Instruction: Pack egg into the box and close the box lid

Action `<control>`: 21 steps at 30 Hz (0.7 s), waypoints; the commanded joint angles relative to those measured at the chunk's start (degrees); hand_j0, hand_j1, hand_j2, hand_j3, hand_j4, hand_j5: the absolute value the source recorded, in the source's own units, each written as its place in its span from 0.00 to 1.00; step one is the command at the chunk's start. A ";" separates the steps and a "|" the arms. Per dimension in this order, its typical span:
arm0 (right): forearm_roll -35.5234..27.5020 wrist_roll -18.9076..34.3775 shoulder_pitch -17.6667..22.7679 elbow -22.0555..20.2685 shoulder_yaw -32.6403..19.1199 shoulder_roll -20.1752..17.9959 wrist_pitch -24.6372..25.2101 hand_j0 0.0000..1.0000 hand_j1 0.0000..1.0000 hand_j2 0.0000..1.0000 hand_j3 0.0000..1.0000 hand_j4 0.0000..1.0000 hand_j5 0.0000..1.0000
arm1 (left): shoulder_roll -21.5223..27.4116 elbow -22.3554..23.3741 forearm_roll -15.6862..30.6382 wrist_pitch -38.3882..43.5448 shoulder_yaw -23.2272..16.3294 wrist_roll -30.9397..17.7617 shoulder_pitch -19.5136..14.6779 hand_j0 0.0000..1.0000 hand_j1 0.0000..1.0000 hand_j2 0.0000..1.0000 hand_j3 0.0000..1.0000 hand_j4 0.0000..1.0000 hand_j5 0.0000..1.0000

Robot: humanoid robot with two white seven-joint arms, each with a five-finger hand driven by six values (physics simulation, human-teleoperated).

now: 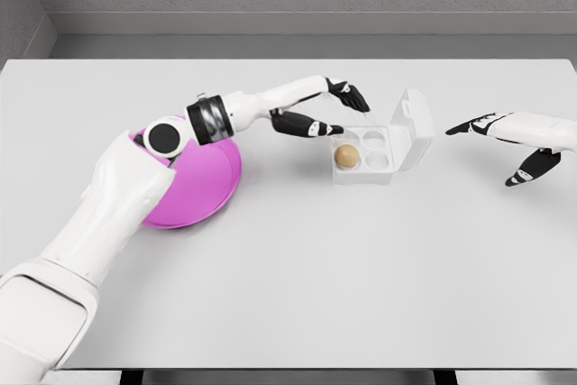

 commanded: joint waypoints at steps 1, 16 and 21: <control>-0.35 -0.02 0.00 -0.02 -0.03 -0.07 0.14 1.00 1.00 1.00 1.00 1.00 1.00 | 5.07 -6.94 4.32 0.13 -0.16 0.02 0.09 0.68 0.68 0.68 0.68 0.68 0.68; -0.35 -0.02 0.26 1.91 -0.12 0.02 -0.91 1.00 1.00 1.00 1.00 1.00 1.00 | 29.86 -24.00 11.44 0.13 -3.68 0.02 4.31 1.00 1.00 1.00 1.00 1.00 1.00; -0.26 -0.02 0.00 1.30 -0.21 0.11 -0.91 1.00 1.00 1.00 1.00 1.00 1.00 | 30.83 -24.00 11.44 0.13 -3.15 0.02 4.92 1.00 1.00 1.00 1.00 1.00 1.00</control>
